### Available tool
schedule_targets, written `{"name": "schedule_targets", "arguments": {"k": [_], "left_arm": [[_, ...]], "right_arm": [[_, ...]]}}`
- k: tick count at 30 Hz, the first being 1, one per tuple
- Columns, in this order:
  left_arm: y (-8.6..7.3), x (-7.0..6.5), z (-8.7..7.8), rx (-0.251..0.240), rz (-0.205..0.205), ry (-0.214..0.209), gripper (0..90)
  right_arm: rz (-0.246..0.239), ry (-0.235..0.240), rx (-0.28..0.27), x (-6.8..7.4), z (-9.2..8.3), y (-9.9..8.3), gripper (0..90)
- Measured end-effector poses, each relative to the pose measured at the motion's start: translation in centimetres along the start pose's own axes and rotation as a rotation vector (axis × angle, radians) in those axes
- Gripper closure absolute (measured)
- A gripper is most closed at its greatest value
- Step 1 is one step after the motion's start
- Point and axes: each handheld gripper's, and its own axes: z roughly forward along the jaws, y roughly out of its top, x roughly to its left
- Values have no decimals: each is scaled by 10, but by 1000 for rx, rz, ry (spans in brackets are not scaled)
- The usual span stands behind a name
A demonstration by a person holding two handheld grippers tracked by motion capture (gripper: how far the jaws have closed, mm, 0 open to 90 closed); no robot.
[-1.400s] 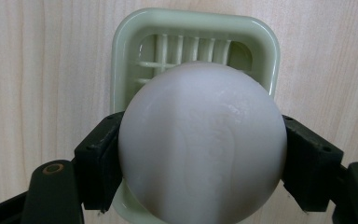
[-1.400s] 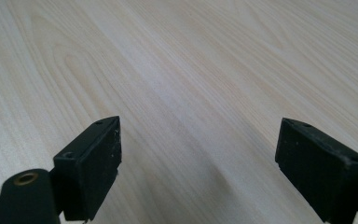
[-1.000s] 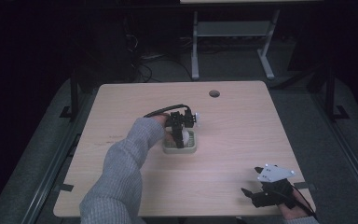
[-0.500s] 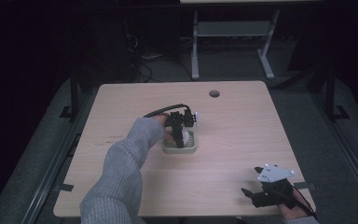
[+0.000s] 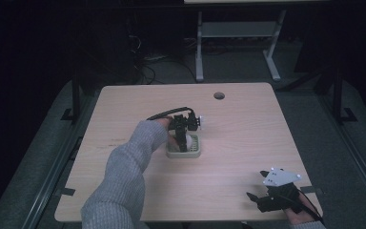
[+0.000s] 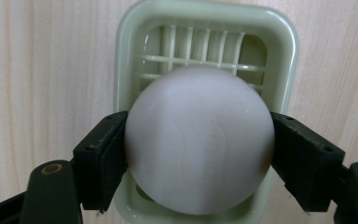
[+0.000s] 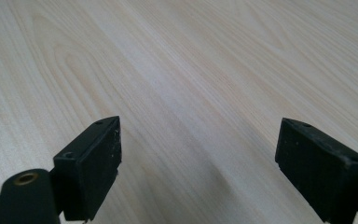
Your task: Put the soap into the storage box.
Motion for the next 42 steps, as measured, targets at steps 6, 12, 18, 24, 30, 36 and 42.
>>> {"name": "schedule_targets", "arguments": {"k": [6,12,18,24,30,36,42], "left_arm": [[-3,0,-6,-12,-15,0,225],[-4,-3,-10,-25,-16,1,220],[-7,-5,-13,-22,-11,11,212],[-9,-8,-17,-26,-13,14,216],[-15,-11,-23,-45,-23,21,225],[-24,-16,-29,-65,-30,26,224],[-32,-24,-32,-75,-24,42,225]], "right_arm": [[3,2,1,0,0,0,139],[2,-1,2,0,0,0,139],[-2,1,-1,1,0,1,139],[-2,-1,-3,1,0,1,139],[0,-3,0,0,0,0,139],[7,-1,3,1,0,1,139],[5,-4,3,1,0,1,139]]}}
